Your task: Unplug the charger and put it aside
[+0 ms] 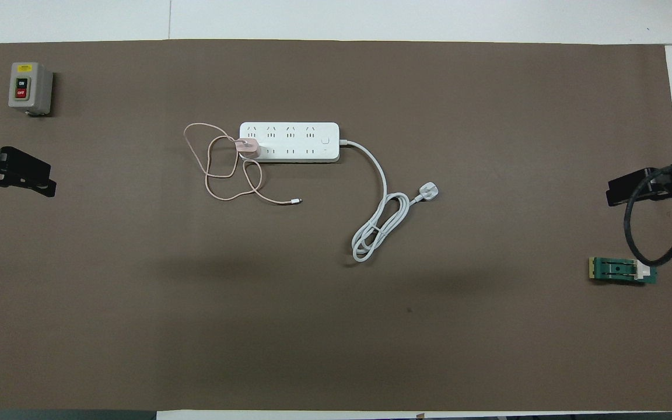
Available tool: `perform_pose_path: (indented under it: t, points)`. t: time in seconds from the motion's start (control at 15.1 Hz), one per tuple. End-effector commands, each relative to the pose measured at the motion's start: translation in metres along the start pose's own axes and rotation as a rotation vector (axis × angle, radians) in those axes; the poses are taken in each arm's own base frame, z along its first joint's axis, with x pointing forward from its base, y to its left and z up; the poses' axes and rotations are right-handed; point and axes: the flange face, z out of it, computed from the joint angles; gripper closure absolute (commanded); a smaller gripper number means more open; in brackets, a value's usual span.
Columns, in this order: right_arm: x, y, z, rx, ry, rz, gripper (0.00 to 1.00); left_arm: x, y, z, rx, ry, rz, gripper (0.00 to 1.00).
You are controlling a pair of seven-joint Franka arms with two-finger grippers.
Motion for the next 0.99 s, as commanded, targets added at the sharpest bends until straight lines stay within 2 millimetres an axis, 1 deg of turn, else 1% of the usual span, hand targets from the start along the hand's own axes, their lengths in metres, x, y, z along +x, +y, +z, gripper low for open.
perform_pose_path:
  t: [0.0, 0.07, 0.27, 0.46, 0.66, 0.8, 0.93]
  points:
    - [-0.002, 0.001, 0.001, -0.004, 0.008, 0.014, 0.0, 0.001, -0.003, 0.008, 0.015, -0.026, 0.008, 0.0]
    - [-0.002, 0.001, 0.0, -0.004, 0.01, 0.012, 0.0, 0.003, -0.003, 0.011, 0.017, -0.034, 0.01, 0.0]
    - [-0.001, 0.002, 0.0, -0.004, 0.014, 0.015, 0.0, 0.0, -0.004, 0.012, 0.017, -0.036, 0.008, 0.0]
    - [0.0, 0.003, -0.002, -0.005, 0.025, 0.017, 0.0, -0.004, -0.002, 0.025, 0.017, -0.021, 0.01, 0.0]
    - [-0.001, 0.006, -0.001, 0.0, 0.025, 0.026, 0.0, -0.001, -0.001, 0.031, 0.016, -0.03, 0.011, 0.0]
    - [0.002, 0.002, 0.001, -0.001, 0.04, 0.047, 0.0, 0.0, -0.002, 0.033, 0.016, -0.034, 0.011, 0.0]
    - [0.006, -0.007, 0.01, 0.0, 0.046, 0.121, 0.0, 0.001, -0.001, 0.032, 0.016, -0.027, 0.013, 0.0]
